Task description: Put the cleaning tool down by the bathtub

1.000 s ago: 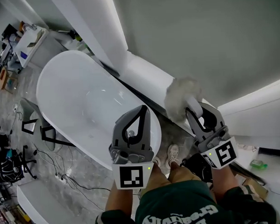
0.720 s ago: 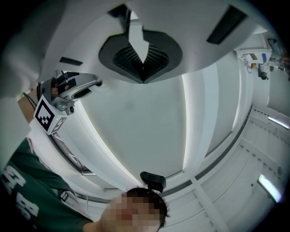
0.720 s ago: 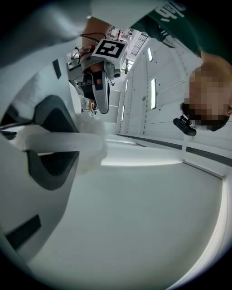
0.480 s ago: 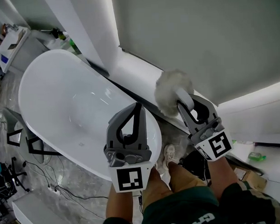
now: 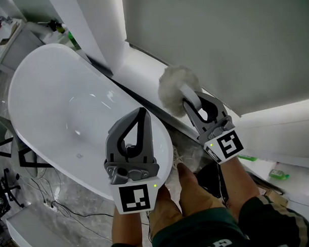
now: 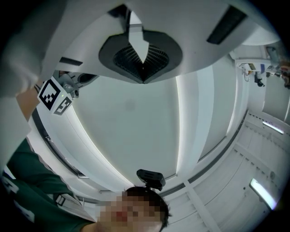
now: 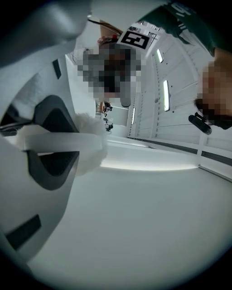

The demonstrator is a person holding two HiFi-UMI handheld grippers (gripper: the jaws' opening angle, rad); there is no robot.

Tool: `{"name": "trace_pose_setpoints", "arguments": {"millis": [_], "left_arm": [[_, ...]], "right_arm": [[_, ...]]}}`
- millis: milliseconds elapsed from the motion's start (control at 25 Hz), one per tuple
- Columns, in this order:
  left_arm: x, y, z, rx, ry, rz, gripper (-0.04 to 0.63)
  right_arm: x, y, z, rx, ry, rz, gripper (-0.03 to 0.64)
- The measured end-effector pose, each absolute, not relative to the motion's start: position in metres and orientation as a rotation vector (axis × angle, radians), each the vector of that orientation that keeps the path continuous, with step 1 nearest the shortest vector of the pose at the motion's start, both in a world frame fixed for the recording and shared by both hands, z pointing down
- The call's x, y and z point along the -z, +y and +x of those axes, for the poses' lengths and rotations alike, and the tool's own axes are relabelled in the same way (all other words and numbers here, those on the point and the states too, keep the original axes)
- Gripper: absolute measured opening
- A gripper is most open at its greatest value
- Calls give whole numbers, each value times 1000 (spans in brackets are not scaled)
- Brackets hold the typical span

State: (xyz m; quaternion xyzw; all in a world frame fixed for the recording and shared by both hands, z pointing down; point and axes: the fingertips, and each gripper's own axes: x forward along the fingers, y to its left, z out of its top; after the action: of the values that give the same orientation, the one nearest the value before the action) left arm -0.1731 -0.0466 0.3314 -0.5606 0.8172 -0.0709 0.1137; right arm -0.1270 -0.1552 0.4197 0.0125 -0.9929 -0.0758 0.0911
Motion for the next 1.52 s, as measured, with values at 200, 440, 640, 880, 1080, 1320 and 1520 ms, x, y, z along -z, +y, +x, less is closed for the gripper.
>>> {"name": "trace_pose_setpoints", "arguments": {"millis": [200, 440, 640, 880, 1080, 1320, 1520], "left_arm": [[-344, -55, -184, 206, 2469, -1628, 5], [-369, -81, -187, 230, 2542, -1593, 5], [-391, -104, -191, 236, 2590, -1569, 5], [-411, -116, -210, 247, 2633, -1552, 6], [-430, -116, -214, 284, 2677, -1542, 5], [-440, -123, -219, 282, 2691, -1564, 5], [-447, -126, -226, 257, 2706, -1553, 6]], "right_arm": [[-457, -171, -150, 120, -2905, -31, 97], [-496, -198, -171, 109, -2815, -77, 97], [-535, -222, -187, 107, -2753, -123, 97], [-581, -239, -222, 109, -2664, -159, 97], [-616, -248, -239, 72, -2596, -180, 97], [-649, -257, -248, 21, -2522, -201, 97], [-681, -262, -251, 4, -2452, -197, 97]]}}
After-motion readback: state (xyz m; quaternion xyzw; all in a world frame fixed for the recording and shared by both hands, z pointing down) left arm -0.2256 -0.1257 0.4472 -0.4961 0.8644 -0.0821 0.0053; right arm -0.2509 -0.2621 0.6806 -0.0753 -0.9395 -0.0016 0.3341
